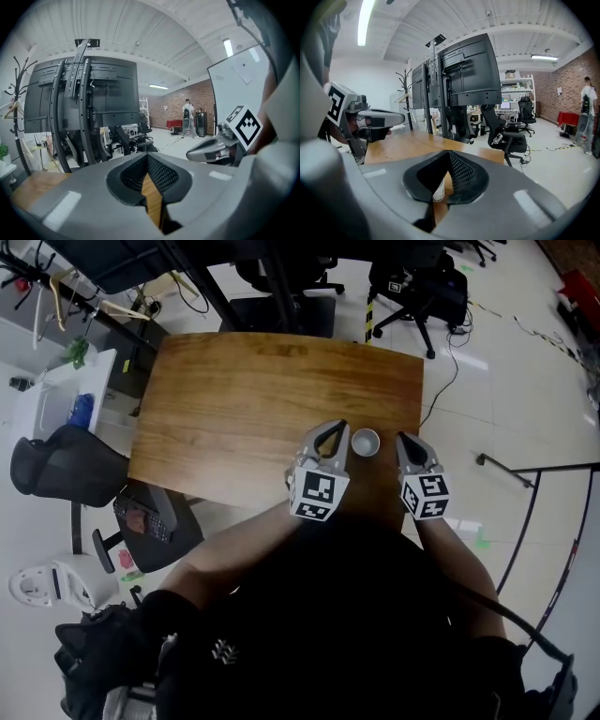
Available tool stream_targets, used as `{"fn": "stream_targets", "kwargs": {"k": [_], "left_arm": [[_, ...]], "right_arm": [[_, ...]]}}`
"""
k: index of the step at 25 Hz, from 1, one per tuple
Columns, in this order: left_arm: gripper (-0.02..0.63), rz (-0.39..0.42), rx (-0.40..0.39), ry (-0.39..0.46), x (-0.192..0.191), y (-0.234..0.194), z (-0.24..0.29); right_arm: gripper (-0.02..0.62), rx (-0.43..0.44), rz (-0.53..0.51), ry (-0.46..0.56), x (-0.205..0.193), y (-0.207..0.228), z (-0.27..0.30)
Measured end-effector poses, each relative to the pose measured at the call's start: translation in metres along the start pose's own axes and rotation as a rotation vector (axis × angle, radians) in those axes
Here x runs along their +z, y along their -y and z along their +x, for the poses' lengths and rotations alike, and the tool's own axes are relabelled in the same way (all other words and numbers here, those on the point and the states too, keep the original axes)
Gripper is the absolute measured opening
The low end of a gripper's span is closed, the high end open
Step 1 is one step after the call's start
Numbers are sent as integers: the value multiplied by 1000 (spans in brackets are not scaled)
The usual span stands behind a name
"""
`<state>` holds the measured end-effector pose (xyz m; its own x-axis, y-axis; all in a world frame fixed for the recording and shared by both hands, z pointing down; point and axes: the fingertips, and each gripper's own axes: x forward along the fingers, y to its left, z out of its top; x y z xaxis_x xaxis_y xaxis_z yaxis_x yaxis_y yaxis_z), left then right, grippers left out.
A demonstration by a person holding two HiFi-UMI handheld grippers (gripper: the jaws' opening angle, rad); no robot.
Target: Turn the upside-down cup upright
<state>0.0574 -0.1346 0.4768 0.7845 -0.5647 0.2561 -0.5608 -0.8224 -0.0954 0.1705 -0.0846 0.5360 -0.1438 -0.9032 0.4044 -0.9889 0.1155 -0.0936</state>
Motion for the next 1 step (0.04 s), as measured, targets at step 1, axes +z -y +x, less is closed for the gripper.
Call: {"fn": "stream_targets", "kwargs": {"k": [1], "left_arm": [[0, 0, 0, -1, 0, -1, 0]], "right_arm": [[2, -2, 2, 0, 0, 1, 0]]}}
